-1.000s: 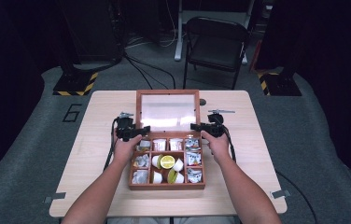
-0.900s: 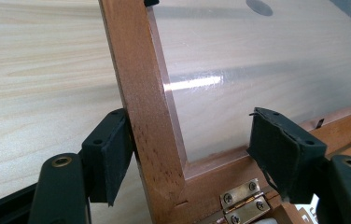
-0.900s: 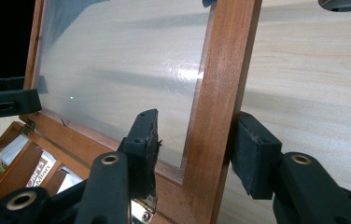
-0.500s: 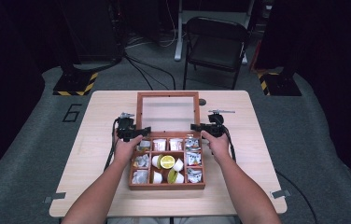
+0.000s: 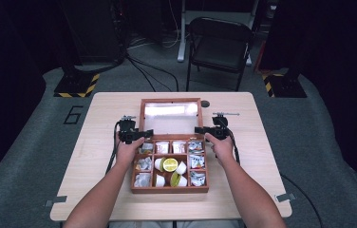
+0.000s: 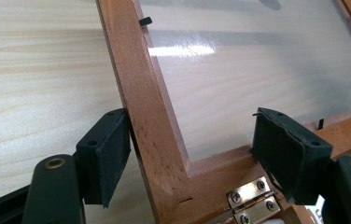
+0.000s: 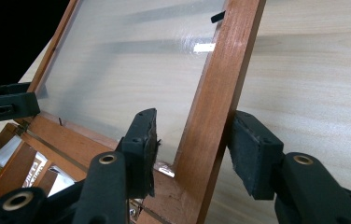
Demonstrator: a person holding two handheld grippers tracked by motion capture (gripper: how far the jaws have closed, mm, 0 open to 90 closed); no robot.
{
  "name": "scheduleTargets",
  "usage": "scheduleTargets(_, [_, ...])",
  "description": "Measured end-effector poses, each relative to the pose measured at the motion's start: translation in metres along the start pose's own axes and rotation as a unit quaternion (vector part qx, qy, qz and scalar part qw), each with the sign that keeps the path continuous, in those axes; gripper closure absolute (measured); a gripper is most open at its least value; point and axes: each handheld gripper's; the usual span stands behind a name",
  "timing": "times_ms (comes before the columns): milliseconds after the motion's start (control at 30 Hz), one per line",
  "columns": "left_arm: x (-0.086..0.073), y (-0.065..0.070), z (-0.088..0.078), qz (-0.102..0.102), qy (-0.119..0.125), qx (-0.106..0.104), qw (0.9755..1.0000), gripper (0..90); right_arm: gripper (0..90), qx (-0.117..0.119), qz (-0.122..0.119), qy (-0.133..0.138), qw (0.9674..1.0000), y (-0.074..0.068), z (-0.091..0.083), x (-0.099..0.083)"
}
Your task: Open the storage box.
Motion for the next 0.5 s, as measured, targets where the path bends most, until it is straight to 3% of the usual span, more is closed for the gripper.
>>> scheduleTargets(67, [0.0004,-0.0022,-0.0005,-0.001,-0.004,-0.004,1.0,28.7,52.7,-0.003,0.0,-0.004,1.0,0.0004,-0.0002,-0.0002])
scheduleTargets(100, [0.0005,-0.0033,-0.001,-0.01,-0.007,-0.01,0.9999,29.1,52.8,-0.002,-0.002,-0.004,1.0,0.0011,0.0001,-0.0003])
scheduleTargets(500, [0.0009,-0.0057,-0.0017,-0.012,-0.008,-0.014,0.9998,31.2,52.9,-0.002,0.009,-0.01,0.9999,0.0023,0.0018,-0.0011])
Point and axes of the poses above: each handheld gripper's, and its own axes: z roughly forward along the jaws, x roughly out of its top, y roughly to its right, and after that the axes turned 12 degrees about -x, right-handed
